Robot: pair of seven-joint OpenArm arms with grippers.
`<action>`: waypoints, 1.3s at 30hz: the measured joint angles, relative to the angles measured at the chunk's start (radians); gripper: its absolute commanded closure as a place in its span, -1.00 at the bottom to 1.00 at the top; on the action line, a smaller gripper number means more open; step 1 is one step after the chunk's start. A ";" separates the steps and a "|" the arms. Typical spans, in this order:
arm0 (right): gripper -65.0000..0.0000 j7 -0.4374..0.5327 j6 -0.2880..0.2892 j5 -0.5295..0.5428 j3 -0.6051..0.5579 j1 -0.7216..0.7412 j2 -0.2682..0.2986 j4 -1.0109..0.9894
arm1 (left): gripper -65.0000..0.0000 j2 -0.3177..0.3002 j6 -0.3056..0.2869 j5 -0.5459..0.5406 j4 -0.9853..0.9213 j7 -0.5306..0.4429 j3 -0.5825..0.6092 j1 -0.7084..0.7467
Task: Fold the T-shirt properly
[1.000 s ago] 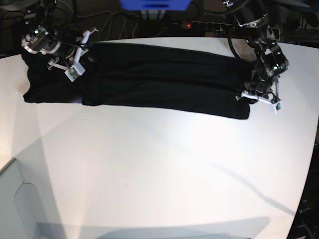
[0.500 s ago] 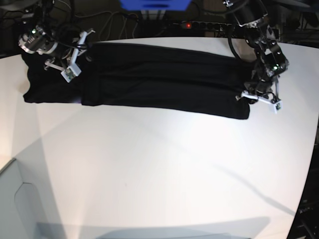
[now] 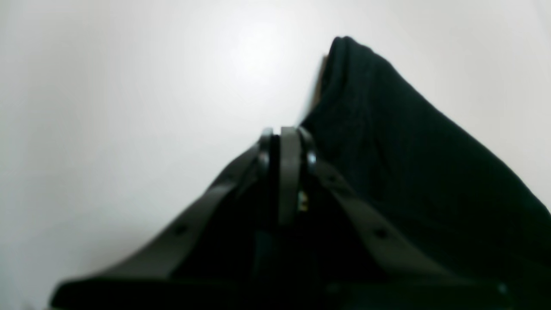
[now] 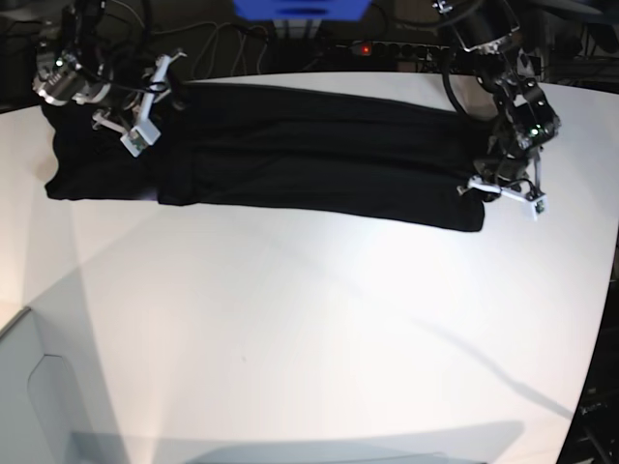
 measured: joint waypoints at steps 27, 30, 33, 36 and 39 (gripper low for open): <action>0.31 -0.148 0.000 0.264 0.035 0.060 -0.006 -0.003 | 0.98 0.000 0.000 0.003 -0.002 -0.002 0.002 -0.002; 0.31 -0.140 0.000 0.270 0.094 0.098 -0.008 -0.003 | 0.98 0.000 0.000 0.003 -0.002 -0.001 0.002 -0.002; 0.31 -0.151 0.000 0.268 0.156 0.154 -0.006 -0.031 | 0.98 0.000 0.000 0.004 -0.003 -0.005 0.002 0.000; 0.31 -0.140 0.001 0.263 0.191 0.241 -0.009 -0.123 | 0.98 0.017 0.000 0.005 -0.003 -0.014 -0.002 0.003; 0.35 -0.133 0.003 0.264 0.193 0.311 -0.006 -0.241 | 0.98 0.019 0.000 0.009 -0.003 -0.019 -0.002 0.004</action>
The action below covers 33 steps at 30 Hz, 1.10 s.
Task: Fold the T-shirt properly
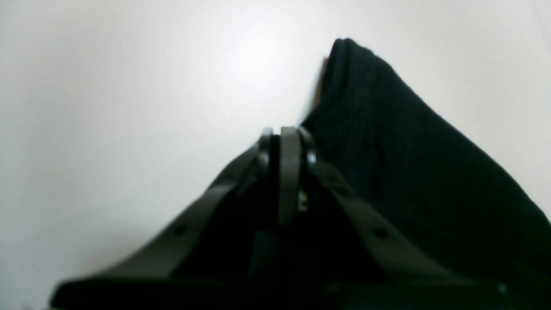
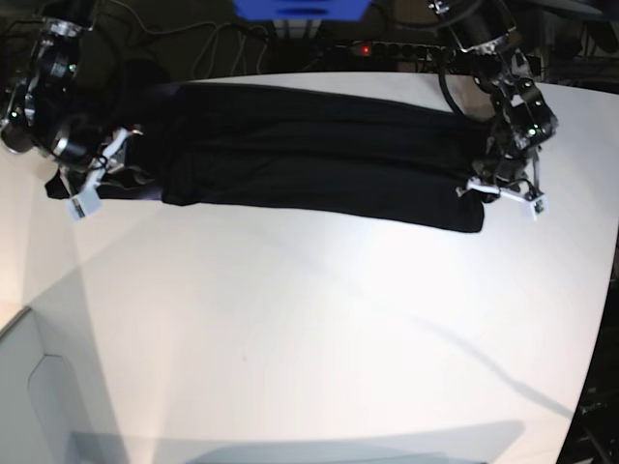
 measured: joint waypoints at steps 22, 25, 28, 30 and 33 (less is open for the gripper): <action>1.00 0.097 -0.352 -0.275 -0.108 0.100 0.026 -0.105 | 0.98 0.002 0.001 -0.001 0.000 0.003 0.002 0.000; 1.00 0.096 -0.355 -0.418 -0.113 0.056 0.025 -0.016 | 0.98 0.002 0.001 -0.001 0.000 0.002 0.002 0.000; 1.00 0.087 -0.357 -0.549 -0.112 0.010 0.023 0.111 | 0.98 0.002 0.001 -0.002 0.000 0.003 0.002 0.000; 1.00 0.104 -0.357 -0.594 -0.120 -0.008 0.026 0.175 | 0.98 0.002 0.001 -0.001 0.000 0.003 0.002 0.000; 1.00 0.099 -0.357 -0.711 -0.179 -0.031 0.032 0.186 | 0.98 0.002 0.001 -0.002 0.000 0.003 0.002 0.000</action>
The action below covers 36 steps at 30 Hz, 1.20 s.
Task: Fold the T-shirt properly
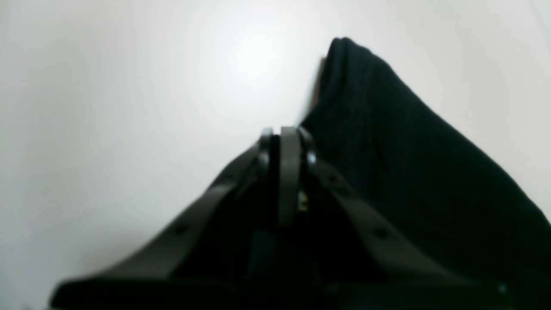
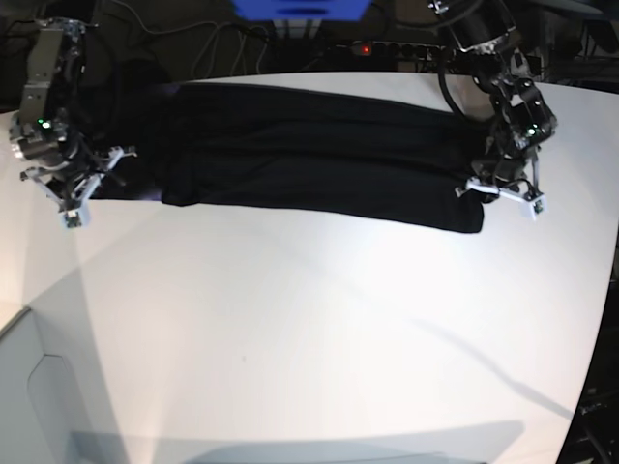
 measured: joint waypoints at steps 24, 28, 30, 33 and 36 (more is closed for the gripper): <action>1.00 0.014 -0.003 -0.172 -0.300 0.071 -0.057 -0.021 | 0.98 0.002 0.000 -0.003 0.000 0.000 0.000 0.001; 1.00 -0.003 -0.003 -0.283 -0.305 0.083 -0.053 -0.080 | 0.98 0.002 0.000 0.000 0.000 -0.007 0.000 0.006; 1.00 0.000 -0.003 -0.334 -0.310 0.089 -0.054 -0.092 | 0.98 0.002 0.000 -0.004 0.000 -0.011 0.000 0.008; 1.00 0.006 -0.003 -0.418 -0.313 0.092 -0.054 -0.091 | 0.98 0.002 0.000 -0.004 0.000 -0.010 0.000 0.009; 1.00 0.006 -0.003 -0.469 -0.313 0.088 -0.053 -0.091 | 0.98 0.002 0.000 -0.003 0.000 -0.011 0.000 0.009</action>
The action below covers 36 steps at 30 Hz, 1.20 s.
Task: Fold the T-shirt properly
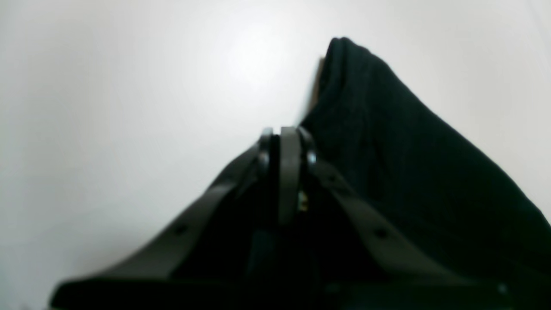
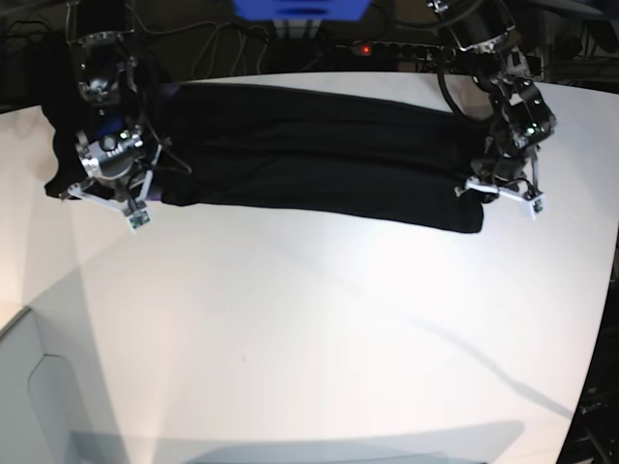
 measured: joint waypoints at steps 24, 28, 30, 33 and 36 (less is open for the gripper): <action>1.00 0.003 0.000 -0.049 -0.002 -0.201 0.132 0.086 | 0.98 0.001 0.000 0.000 0.000 -0.011 0.000 0.003; 1.00 -0.002 0.000 -0.048 -0.002 -0.226 0.133 0.140 | 0.98 0.001 -0.001 0.000 0.000 -0.012 0.000 0.003; 1.00 -0.005 0.000 -0.049 -0.002 -0.238 0.133 0.140 | 0.98 0.001 0.000 0.000 0.000 -0.012 0.000 0.003; 1.00 -0.003 0.000 -0.049 -0.002 -0.258 0.134 0.140 | 0.98 0.001 -0.001 0.000 0.000 -0.012 0.000 0.003; 1.00 0.000 0.001 -0.048 -0.002 -0.279 0.133 0.139 | 0.98 0.001 0.000 0.000 0.000 -0.012 0.000 0.003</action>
